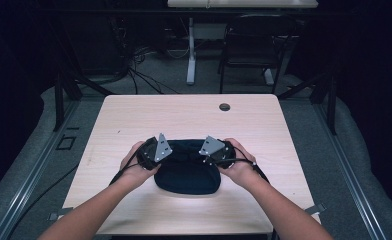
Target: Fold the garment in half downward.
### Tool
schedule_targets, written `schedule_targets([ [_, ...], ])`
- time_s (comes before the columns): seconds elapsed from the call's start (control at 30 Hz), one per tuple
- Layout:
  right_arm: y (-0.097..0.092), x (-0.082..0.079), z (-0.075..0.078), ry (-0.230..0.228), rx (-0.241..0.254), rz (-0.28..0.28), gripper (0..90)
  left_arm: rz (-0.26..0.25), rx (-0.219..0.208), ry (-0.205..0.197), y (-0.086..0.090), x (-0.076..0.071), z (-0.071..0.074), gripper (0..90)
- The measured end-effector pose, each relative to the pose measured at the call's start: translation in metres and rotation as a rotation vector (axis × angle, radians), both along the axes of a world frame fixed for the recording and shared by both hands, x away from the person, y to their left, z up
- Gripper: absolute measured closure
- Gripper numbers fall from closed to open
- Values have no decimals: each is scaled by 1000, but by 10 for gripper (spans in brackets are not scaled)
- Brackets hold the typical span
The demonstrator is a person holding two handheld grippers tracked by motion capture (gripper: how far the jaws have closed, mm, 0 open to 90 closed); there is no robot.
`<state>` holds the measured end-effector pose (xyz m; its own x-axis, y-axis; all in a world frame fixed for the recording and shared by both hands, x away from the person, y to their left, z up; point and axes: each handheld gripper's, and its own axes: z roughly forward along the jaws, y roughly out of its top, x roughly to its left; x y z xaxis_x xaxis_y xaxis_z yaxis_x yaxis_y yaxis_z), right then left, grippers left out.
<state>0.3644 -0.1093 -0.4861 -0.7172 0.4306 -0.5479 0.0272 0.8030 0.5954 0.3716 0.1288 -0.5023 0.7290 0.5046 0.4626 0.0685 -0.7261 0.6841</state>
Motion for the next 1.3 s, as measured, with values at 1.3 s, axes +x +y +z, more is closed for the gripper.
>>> schedule_targets([
  [1.3, -24, -65, -6, 291, 257, 14, 734, -55, -221, 276, 44, -44, -4, 614],
])
